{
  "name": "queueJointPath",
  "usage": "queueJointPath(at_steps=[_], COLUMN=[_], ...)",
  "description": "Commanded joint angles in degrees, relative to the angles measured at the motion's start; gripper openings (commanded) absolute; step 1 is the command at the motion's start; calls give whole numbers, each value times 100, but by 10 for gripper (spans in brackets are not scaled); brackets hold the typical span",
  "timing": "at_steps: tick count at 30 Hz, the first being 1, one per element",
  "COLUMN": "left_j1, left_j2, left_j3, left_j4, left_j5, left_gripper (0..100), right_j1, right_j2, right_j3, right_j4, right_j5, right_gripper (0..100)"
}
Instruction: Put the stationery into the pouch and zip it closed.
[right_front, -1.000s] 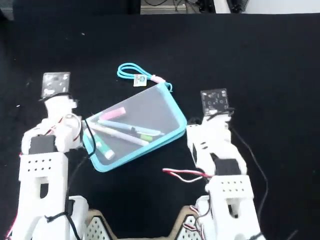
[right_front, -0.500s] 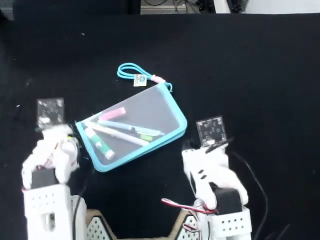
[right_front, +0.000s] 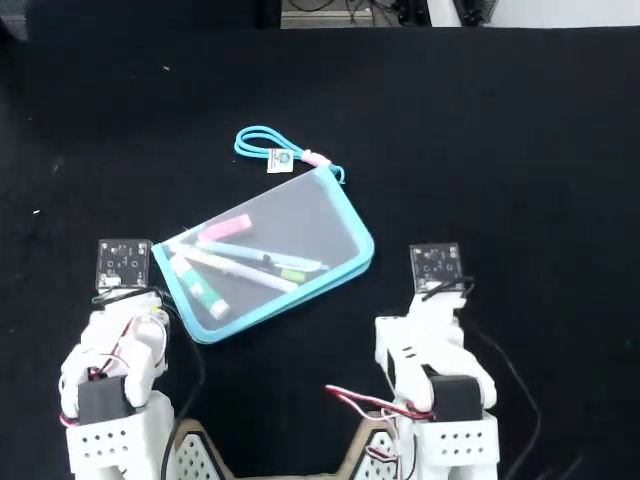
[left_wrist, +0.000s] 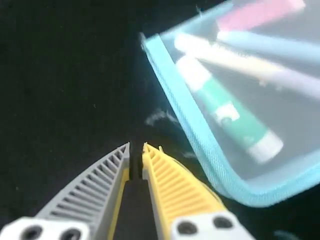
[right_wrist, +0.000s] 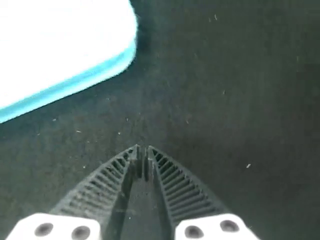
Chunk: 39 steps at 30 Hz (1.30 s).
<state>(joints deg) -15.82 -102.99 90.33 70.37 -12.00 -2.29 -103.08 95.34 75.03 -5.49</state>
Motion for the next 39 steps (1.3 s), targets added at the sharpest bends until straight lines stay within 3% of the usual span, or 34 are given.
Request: queueJointPath(at_steps=[1, 5, 11, 17, 20, 39], left_j1=[154, 84, 145, 92, 127, 48], left_j2=[9, 9, 9, 26, 18, 9], left_j3=[400, 593, 558, 708, 708, 708], left_j4=[44, 202, 185, 185, 185, 193], left_j5=[-44, 0, 1345, 1389, 1398, 1389], left_gripper=[60, 100, 112, 109, 20, 37], right_j1=[123, 264, 299, 299, 299, 440], right_j2=[-312, -347, -347, -347, -347, -585], right_j3=[119, 127, 127, 127, 127, 127], right_j4=[-149, -141, -132, -132, -132, -9], right_j5=[-193, -158, -185, -176, -176, -167], right_gripper=[11, 11, 11, 11, 11, 11])
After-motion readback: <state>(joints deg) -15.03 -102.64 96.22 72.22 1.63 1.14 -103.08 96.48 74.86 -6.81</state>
